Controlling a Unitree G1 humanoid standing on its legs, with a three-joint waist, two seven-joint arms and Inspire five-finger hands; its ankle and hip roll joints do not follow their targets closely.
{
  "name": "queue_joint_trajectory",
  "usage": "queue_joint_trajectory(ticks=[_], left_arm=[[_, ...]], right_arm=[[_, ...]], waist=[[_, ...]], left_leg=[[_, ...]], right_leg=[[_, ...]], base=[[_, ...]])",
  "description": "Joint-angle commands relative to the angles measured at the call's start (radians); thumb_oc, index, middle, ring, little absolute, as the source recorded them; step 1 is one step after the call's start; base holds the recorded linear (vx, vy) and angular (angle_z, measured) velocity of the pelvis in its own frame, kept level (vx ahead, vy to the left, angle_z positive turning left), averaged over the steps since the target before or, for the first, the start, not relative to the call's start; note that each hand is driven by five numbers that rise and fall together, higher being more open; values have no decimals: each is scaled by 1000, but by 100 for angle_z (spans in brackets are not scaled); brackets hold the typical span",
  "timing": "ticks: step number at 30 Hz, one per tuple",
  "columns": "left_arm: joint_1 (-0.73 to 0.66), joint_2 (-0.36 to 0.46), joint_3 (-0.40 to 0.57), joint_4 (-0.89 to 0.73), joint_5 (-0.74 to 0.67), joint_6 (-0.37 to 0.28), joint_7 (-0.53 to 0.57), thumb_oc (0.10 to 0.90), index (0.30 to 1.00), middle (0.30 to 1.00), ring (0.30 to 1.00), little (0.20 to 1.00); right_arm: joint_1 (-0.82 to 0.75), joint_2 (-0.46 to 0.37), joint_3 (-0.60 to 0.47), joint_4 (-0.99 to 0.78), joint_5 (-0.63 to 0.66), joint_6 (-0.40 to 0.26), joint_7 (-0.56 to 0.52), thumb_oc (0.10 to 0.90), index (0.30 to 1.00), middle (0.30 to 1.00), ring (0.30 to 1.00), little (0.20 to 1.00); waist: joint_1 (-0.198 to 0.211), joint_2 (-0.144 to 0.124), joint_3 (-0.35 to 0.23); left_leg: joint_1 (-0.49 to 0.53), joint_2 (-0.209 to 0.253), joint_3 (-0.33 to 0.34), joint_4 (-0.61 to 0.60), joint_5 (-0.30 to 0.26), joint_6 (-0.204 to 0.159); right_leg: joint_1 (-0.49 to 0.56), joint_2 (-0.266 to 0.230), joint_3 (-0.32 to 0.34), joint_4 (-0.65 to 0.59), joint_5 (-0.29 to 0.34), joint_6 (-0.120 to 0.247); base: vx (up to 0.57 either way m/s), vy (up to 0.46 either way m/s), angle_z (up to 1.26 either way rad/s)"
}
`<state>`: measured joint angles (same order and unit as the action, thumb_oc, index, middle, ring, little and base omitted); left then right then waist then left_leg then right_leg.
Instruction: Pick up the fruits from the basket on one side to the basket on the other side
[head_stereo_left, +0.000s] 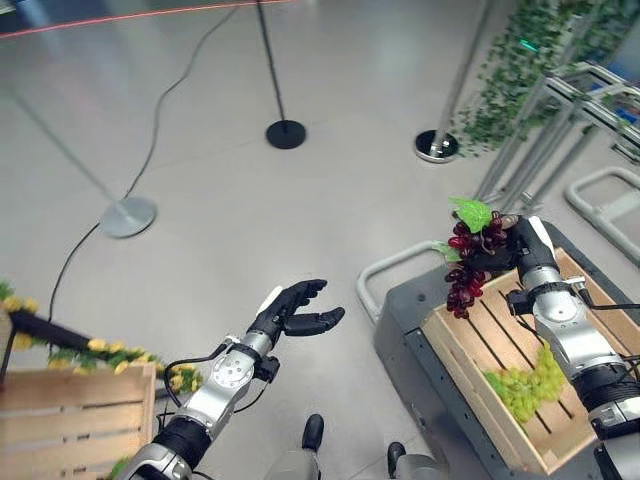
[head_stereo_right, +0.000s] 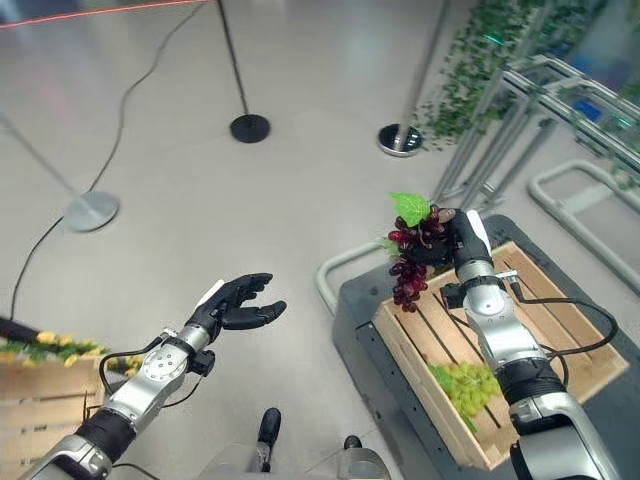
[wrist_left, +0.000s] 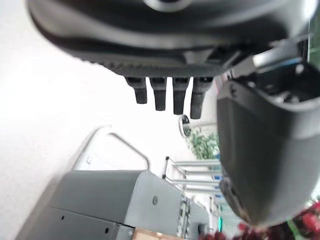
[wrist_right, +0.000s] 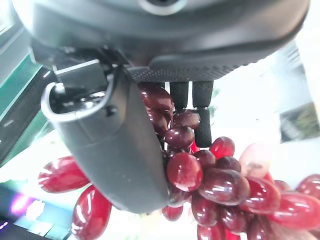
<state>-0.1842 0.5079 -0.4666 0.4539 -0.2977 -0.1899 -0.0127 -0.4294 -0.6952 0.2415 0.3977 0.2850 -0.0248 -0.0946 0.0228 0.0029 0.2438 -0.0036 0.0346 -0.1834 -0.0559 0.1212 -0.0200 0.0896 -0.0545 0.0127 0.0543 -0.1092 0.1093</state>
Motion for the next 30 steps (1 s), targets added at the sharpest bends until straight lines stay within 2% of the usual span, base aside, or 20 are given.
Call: queue_joint_trajectory(ticks=[1,3,5,6,7,8,9,12,19,25,30], left_arm=[[-56,-15,22,-15,-14,-125,-13,800,900,900,900,900],[-72,-29,30,-21,-12,-124,-32,800,900,900,900,900],[-87,-45,27,-20,-4,-126,-52,800,900,900,900,900],[-95,-53,19,-14,-8,-128,-60,800,900,900,900,900],[-101,-59,13,-10,-15,-128,-70,800,900,900,900,900],[-121,-65,0,-7,-37,-111,-98,800,900,900,900,900],[-147,-68,-31,-10,-46,-84,-117,800,900,900,900,900],[-196,-63,-66,-28,-55,-64,-133,800,900,900,900,900],[-258,-53,-71,-27,-75,-11,-85,800,900,900,900,900],[-309,-70,-75,-57,-57,73,-83,800,900,900,900,900],[-345,-93,-71,-57,-86,89,-45,800,900,900,900,900]], right_arm=[[-125,-23,-32,-90,29,-59,14,400,300,300,300,300],[-132,-22,-25,-97,33,-61,9,400,300,300,300,300],[-143,-24,-25,-97,46,-64,12,400,300,300,300,300],[-147,-21,-23,-94,56,-72,18,400,300,300,300,300],[-146,-19,-20,-95,58,-81,21,400,300,300,300,300],[-145,-6,-14,-100,53,-90,18,400,300,300,300,300],[-138,14,-12,-121,51,-87,10,400,300,300,300,300],[-168,14,21,-139,56,-57,16,400,300,300,300,300],[-195,48,74,-120,59,-49,88,400,300,300,300,300],[-235,95,119,-115,69,-16,123,400,300,300,300,300],[-258,136,159,-120,61,11,132,400,300,300,300,300]], waist=[[10,-41,-114],[6,-55,-110],[-8,-77,-104],[-15,-81,-101],[-20,-75,-100],[-35,-58,-107],[-40,-48,-116],[-29,-43,-115],[-22,-45,-144],[-6,-47,-168],[-1,-47,-185]], left_leg=[[40,-39,64,50,-86,22],[12,-55,125,157,-131,15],[-22,-63,219,318,-215,22],[-33,-63,244,356,-234,26],[-30,-58,256,340,-227,26],[11,-37,287,221,-197,25],[44,-25,277,121,-148,19],[44,-44,222,61,-114,19],[84,-54,221,-5,-106,24],[91,-53,220,-22,-105,22],[96,-52,217,-29,-104,20]], right_leg=[[-35,48,-54,16,91,-104],[-33,33,-76,6,95,-110],[-38,5,-101,11,100,-116],[-43,-2,-118,19,100,-116],[-48,0,-129,28,99,-114],[-54,12,-149,40,93,-103],[-54,15,-156,33,102,-90],[-57,11,-152,10,125,-71],[-26,3,-151,-76,159,-56],[-5,0,-161,-126,174,-49],[5,0,-164,-138,173,-47]], base=[[-46,-76,24],[-81,-30,32],[-99,31,57],[-85,69,60],[-63,120,54],[-32,159,48],[-19,137,52],[-31,79,38],[31,52,16],[6,2,1],[7,12,2]])
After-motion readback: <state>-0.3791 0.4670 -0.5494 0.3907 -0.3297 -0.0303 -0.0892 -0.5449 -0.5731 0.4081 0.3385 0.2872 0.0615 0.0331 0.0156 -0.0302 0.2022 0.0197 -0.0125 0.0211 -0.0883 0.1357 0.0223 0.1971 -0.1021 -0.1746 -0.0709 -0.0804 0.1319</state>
